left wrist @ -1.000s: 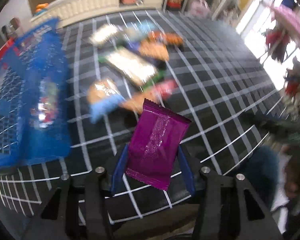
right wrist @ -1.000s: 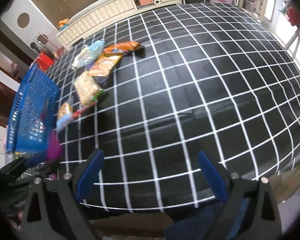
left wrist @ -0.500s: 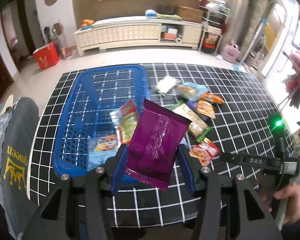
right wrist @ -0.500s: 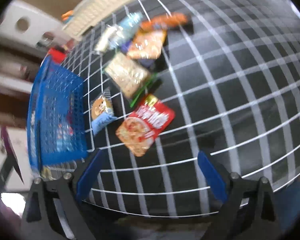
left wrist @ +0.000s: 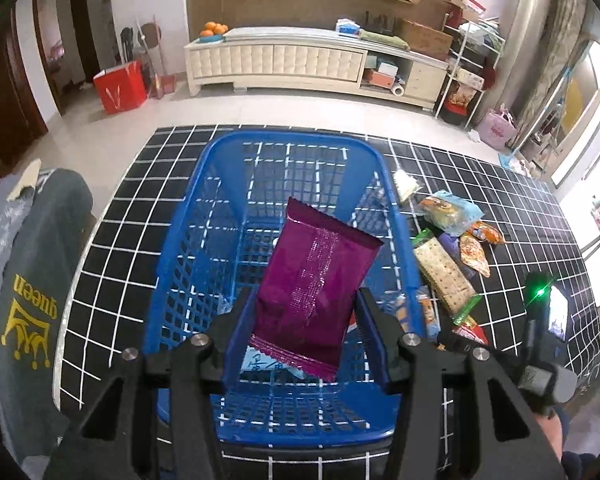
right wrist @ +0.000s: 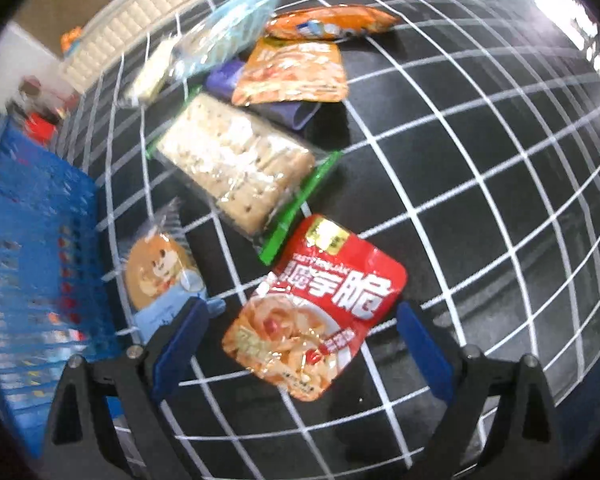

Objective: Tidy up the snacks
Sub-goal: 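Carry the purple wrapper over the basket with the left tool while the right tool grasps a red snack bag, then drop the purple wrapper into the basket with the left tool while the right tool carries the red bag there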

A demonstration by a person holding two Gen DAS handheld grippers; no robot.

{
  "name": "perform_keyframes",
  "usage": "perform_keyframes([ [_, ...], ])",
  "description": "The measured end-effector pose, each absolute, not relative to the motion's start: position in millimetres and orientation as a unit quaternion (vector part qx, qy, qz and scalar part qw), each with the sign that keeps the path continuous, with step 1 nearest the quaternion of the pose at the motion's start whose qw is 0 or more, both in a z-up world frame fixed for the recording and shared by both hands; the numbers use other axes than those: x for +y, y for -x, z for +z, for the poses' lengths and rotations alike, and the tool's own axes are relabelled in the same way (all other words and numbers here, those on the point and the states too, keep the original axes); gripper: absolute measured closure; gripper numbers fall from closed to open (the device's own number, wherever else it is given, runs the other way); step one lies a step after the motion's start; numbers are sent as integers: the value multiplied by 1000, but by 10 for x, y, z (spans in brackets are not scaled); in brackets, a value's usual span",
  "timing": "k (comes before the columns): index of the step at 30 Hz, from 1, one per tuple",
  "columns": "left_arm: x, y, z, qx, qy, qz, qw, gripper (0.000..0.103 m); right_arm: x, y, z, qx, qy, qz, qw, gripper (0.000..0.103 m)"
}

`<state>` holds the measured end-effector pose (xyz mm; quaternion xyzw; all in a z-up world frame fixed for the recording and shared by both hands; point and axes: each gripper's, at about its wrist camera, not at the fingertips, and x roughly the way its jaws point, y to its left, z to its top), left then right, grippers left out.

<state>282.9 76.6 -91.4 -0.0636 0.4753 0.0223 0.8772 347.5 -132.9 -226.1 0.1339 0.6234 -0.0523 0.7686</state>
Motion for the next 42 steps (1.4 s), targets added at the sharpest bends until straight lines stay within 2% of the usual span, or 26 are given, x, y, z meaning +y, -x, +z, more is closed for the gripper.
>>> perform_keyframes([
  [3, 827, -2808, -943, 475, 67, 18, 877, 55, -1108, -3481, -2305, 625, -53, -66, 776, 5],
  [6, 858, -2777, -988, 475, 70, 7, 877, 55, -1061, -3458, -2297, 613, -41, -61, 786, 6],
  [7, 870, -2768, -1007, 476, 71, 5, 877, 55, -1048, -3444, -2291, 610, -37, -59, 789, 10],
  [8, 878, -2761, -1026, 477, 70, 3, 876, 55, -1037, -3420, -2270, 605, -32, -55, 794, 14],
  [9, 879, -2756, -1035, 478, 70, 1, 875, 55, -1010, -3411, -2242, 601, -28, -50, 797, 28],
  [11, 898, -2745, -1058, 480, 74, -3, 874, 55, -986, -3360, -2184, 598, -19, -37, 801, 44],
  [16, 907, -2717, -1045, 479, 66, 7, 875, 55, -1126, -3216, -2133, 590, -16, -9, 807, 67],
  [20, 863, -2715, -1047, 484, 72, -6, 872, 55, -1295, -3090, -2143, 590, -40, 9, 806, 76],
  [21, 848, -2716, -1049, 485, 71, -6, 872, 55, -1334, -3075, -2126, 587, -50, 14, 808, 92],
  [22, 823, -2718, -1049, 487, 71, -7, 871, 55, -1370, -3057, -2108, 587, -59, 19, 807, 95],
  [28, 696, -2701, -1017, 489, 64, -13, 870, 55, -1556, -2958, -1926, 565, -74, 32, 821, 95],
  [34, 650, -2693, -963, 493, 57, -6, 868, 55, -1687, -2846, -1439, 528, -89, 64, 842, 95],
  [42, 804, -2811, -1028, 514, 46, 9, 856, 55, -1401, -2730, -907, 478, -67, 137, 865, 95],
])
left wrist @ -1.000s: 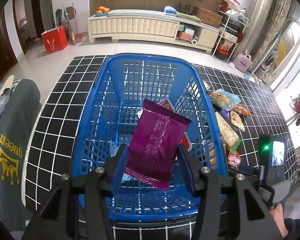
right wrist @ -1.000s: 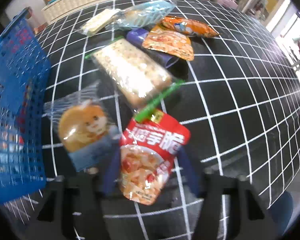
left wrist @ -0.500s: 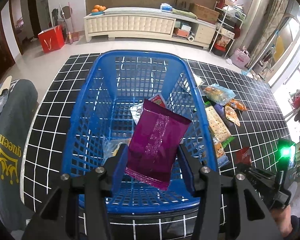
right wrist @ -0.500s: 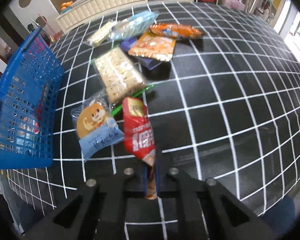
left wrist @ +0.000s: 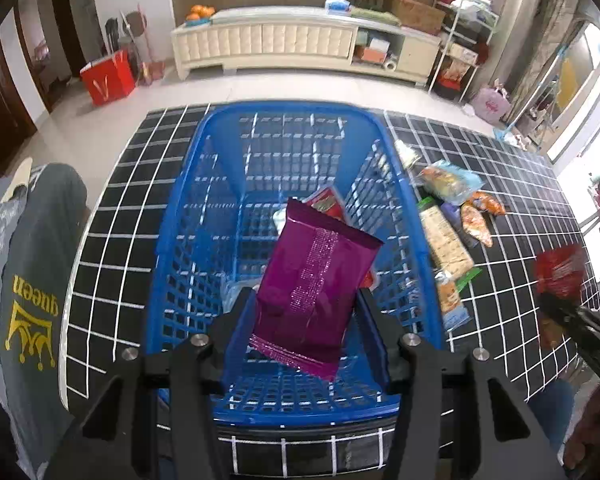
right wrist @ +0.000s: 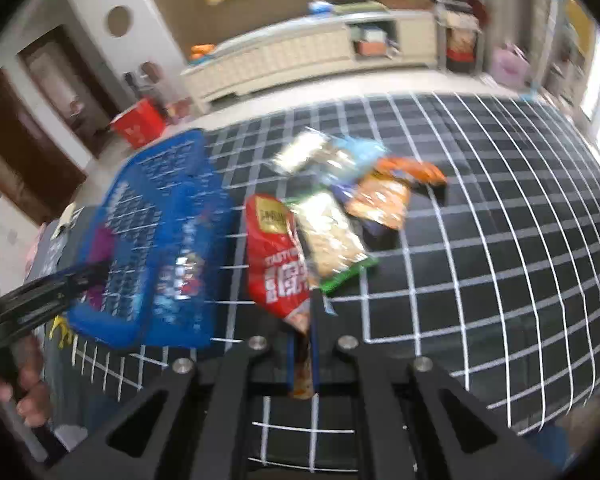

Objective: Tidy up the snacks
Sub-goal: 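Drop the purple wrapper into the basket with the left tool while the right tool carries the red bag there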

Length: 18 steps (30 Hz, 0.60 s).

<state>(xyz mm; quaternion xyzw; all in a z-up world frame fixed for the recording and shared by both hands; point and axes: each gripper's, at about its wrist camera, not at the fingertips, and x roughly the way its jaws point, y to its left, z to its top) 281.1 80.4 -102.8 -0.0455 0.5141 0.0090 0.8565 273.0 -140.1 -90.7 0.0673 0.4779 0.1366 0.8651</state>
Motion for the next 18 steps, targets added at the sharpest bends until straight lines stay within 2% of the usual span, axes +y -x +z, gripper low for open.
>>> perform_keyframes([
  [9, 1063, -2941, -1274, 558, 82, 0, 826, 55, -716, -2910, -670, 467, -34, 239, 851, 95],
  [18, 1123, -2922, -1300, 570, 73, 6, 819, 44, -404, -2957, -668, 464, -16, 274, 842, 95],
])
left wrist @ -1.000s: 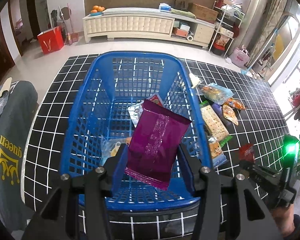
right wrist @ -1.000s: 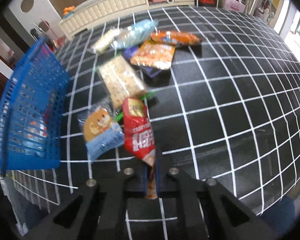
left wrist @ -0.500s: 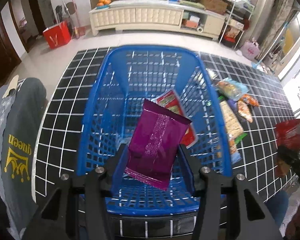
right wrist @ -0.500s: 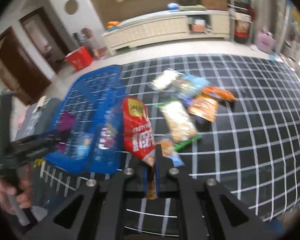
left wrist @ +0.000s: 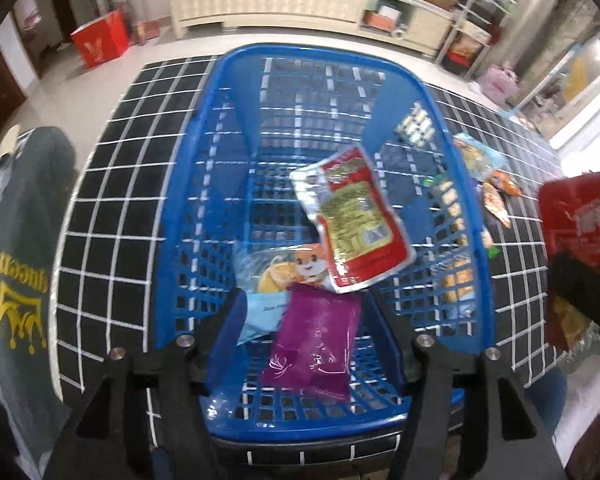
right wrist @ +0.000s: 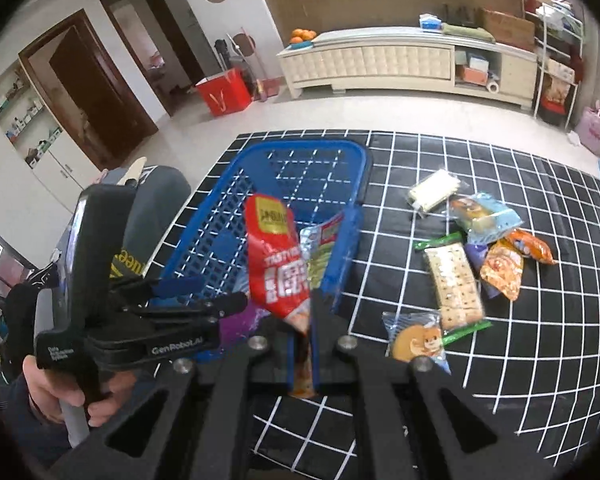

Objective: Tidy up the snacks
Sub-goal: 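Drop the purple wrapper into the basket with the left tool while the right tool carries the red bag there, then lower the red snack bag into the basket and open the right tool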

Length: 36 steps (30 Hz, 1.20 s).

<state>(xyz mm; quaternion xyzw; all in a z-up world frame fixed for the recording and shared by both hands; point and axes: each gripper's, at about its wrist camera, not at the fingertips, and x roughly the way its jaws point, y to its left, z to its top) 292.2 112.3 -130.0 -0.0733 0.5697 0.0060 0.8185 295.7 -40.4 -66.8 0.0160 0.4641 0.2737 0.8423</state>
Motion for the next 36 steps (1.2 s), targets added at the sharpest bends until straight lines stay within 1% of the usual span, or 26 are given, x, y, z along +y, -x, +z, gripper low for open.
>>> perform_keyframes([
  [4, 1178, -2822, -1162, 555, 91, 6, 827, 44, -444, -2949, -639, 469, -21, 276, 839, 94],
  [11, 1248, -2544, -706, 506, 42, 18, 861, 44, -265, -2935, -542, 466, 3, 289, 836, 94],
  [15, 1401, -2450, -618, 491, 42, 26, 870, 44, 14, -2930, -548, 461, 33, 307, 832, 94],
  [21, 1747, -2411, -721, 492, 70, 47, 867, 44, 400, -3048, -794, 494, 50, 322, 806, 94],
  [28, 2037, -2404, -958, 507, 96, 57, 855, 44, 603, -3124, -1121, 532, 76, 301, 788, 94],
  [32, 2099, -2412, -1024, 514, 111, 49, 849, 44, 616, -3130, -1169, 535, 97, 281, 791, 94],
  [36, 2067, -2404, -998, 511, 111, 51, 851, 44, 618, -3119, -1189, 539, 97, 285, 786, 91],
])
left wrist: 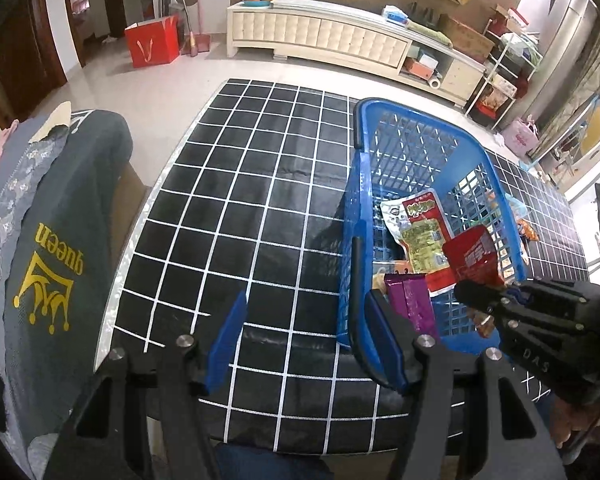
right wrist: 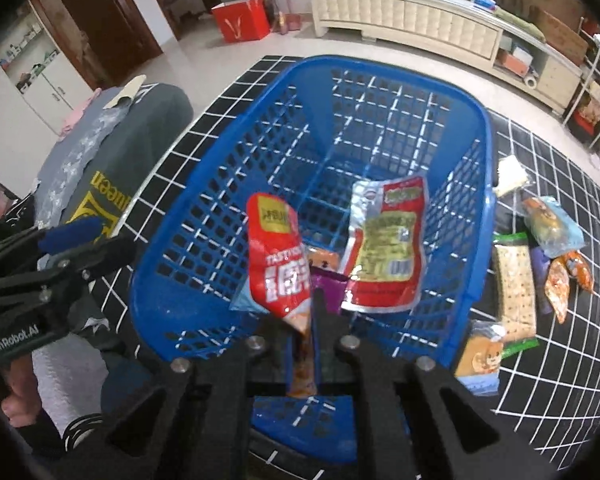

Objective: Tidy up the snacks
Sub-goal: 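Lower the red snack bag into the basket and open the right tool, then grasp the cartoon bread bag with the left tool while the right tool moves toward the cracker pack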

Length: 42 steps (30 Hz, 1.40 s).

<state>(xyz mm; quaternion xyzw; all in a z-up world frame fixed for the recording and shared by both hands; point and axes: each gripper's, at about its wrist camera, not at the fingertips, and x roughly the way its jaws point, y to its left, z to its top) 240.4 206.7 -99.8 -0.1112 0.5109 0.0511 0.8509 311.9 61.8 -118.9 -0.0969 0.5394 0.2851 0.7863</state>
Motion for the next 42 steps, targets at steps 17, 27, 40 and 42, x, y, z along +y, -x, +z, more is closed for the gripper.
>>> perform_keyframes([
  [17, 1770, -2176, -698, 494, 89, 42, 864, 44, 211, -2869, -791, 505, 61, 291, 810, 27],
  [27, 1204, -1988, -445, 480, 57, 8, 875, 44, -400, -2629, -468, 482, 39, 256, 837, 27],
  [40, 395, -1935, -323, 479, 9, -40, 877, 40, -1386, -2306, -343, 466, 5, 194, 863, 27],
  [42, 263, -1942, -335, 482, -2, -44, 875, 34, -1524, -2302, -367, 467, -1, 187, 864, 27],
])
